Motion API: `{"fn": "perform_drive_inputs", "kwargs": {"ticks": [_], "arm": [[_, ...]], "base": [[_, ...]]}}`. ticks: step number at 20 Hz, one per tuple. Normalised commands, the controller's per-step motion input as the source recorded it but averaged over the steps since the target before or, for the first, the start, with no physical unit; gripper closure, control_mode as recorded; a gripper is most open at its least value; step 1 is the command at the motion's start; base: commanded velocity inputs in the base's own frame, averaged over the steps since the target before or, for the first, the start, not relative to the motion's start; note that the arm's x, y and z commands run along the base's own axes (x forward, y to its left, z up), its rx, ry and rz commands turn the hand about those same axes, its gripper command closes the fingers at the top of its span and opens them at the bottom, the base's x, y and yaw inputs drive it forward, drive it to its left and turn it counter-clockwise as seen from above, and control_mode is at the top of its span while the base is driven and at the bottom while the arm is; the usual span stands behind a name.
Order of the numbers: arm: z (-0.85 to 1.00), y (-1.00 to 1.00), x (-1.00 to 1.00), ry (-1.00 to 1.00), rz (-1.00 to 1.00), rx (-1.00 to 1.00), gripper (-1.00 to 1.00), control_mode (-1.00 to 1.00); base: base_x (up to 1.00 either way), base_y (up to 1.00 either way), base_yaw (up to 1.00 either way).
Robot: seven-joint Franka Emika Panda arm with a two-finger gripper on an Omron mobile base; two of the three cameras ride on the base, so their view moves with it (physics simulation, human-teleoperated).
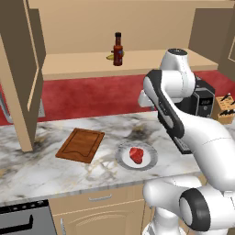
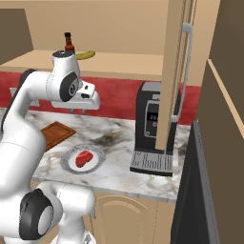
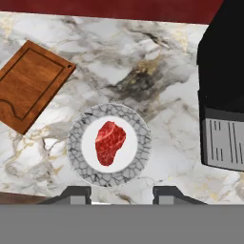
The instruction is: Pick the steak from the plate and place it on the cutting board. Then pick the condiment bottle from the cabinet and place it next to the cutting board.
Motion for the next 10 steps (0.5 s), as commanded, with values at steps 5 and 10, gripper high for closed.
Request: {"fn": "perform_drive_inputs", "kwargs": {"ticks": [5, 10], "arm": [[-0.21, 0.0, -0.19, 0.0, 0.0, 0.0, -1.0, -1.0], [-0.34, 0.0, -0.36, 0.01, 0.0, 0.0, -1.0, -1.0]], "base": [[0.0, 0.0, 0.0], [0.0, 0.0, 0.0]]}}
